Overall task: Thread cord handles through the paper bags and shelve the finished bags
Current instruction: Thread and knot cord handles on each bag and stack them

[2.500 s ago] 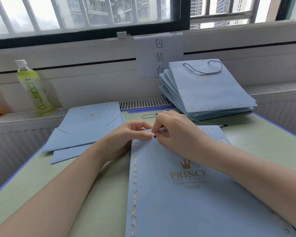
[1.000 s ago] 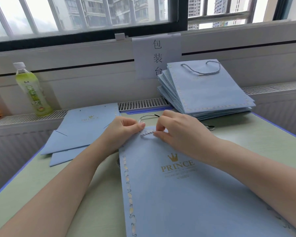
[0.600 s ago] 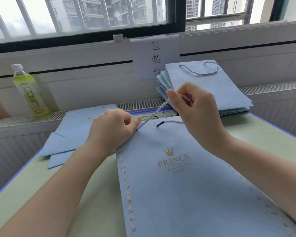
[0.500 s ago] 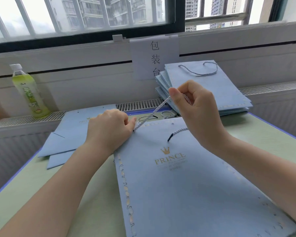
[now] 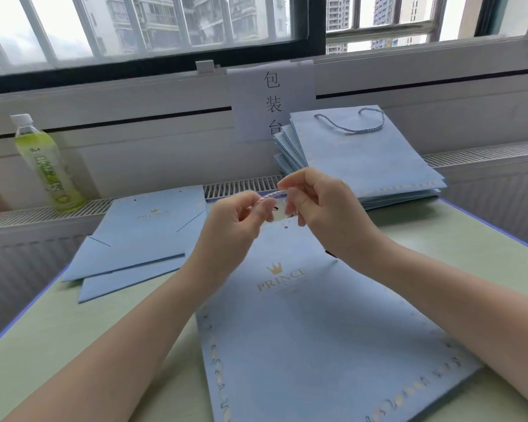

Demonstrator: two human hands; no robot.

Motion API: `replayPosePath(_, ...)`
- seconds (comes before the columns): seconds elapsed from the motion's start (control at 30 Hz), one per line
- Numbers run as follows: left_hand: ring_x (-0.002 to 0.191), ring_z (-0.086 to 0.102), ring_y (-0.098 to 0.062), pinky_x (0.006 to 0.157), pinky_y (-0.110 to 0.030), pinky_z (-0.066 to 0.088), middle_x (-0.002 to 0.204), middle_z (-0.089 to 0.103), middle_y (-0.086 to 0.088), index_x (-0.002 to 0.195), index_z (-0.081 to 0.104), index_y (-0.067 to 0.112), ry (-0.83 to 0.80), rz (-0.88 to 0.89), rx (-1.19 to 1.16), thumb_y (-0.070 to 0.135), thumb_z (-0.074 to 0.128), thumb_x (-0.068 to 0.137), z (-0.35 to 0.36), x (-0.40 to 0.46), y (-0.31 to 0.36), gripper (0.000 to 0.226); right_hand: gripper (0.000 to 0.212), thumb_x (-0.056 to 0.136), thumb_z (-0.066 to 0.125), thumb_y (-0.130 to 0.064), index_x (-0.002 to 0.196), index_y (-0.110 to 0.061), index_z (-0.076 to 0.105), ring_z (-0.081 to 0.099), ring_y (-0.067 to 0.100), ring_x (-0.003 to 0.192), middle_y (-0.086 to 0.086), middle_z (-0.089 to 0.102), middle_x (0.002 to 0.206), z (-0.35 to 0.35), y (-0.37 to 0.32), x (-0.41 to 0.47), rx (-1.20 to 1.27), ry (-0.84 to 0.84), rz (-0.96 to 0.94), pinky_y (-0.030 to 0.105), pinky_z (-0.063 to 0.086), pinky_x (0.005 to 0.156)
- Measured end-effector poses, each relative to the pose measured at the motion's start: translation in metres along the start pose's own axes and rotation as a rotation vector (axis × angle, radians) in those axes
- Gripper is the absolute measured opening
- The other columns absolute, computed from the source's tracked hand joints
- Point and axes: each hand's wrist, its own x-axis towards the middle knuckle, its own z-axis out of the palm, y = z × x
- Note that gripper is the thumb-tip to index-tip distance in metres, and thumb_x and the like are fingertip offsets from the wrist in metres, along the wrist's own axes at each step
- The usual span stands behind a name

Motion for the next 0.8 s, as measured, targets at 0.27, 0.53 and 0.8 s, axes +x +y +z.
replayPosePath(0.27,0.044,0.025,-0.007,0.047,-0.023,0.023,0.041,0.035,0.012,0.063,0.051,0.019,0.628,0.127,0.003,0.028,0.047,0.096,-0.030,0.007,0.000,0.034,0.023,0.097,0.047,-0.005,0.089,-0.011,0.067,0.049,0.011,0.056,-0.003,0.057,0.058,-0.001,0.005,0.004,0.244,-0.094,0.144,0.021,0.043,0.058)
replayPosePath(0.53,0.038,0.033,-0.010,0.047,-0.023,0.026,0.037,0.038,0.003,0.047,0.041,-0.004,0.276,0.104,0.100,0.019,0.039,0.080,-0.024,0.001,0.001,0.040,0.012,0.093,0.057,-0.017,0.098,-0.013,0.068,0.045,0.014,0.088,0.000,0.053,0.088,-0.003,0.019,0.002,-0.371,-0.100,-0.011,0.018,0.031,0.070)
replayPosePath(0.8,0.093,0.054,-0.020,0.082,-0.034,0.043,0.088,0.054,0.007,0.094,0.066,0.021,-0.100,-0.235,0.731,0.026,0.055,0.090,-0.013,0.004,-0.030,0.013,0.015,0.094,0.055,-0.022,0.086,-0.010,0.060,0.040,0.019,0.055,-0.013,0.039,0.053,-0.007,0.006,-0.001,-0.502,-0.016,-0.181,0.031,0.028,0.053)
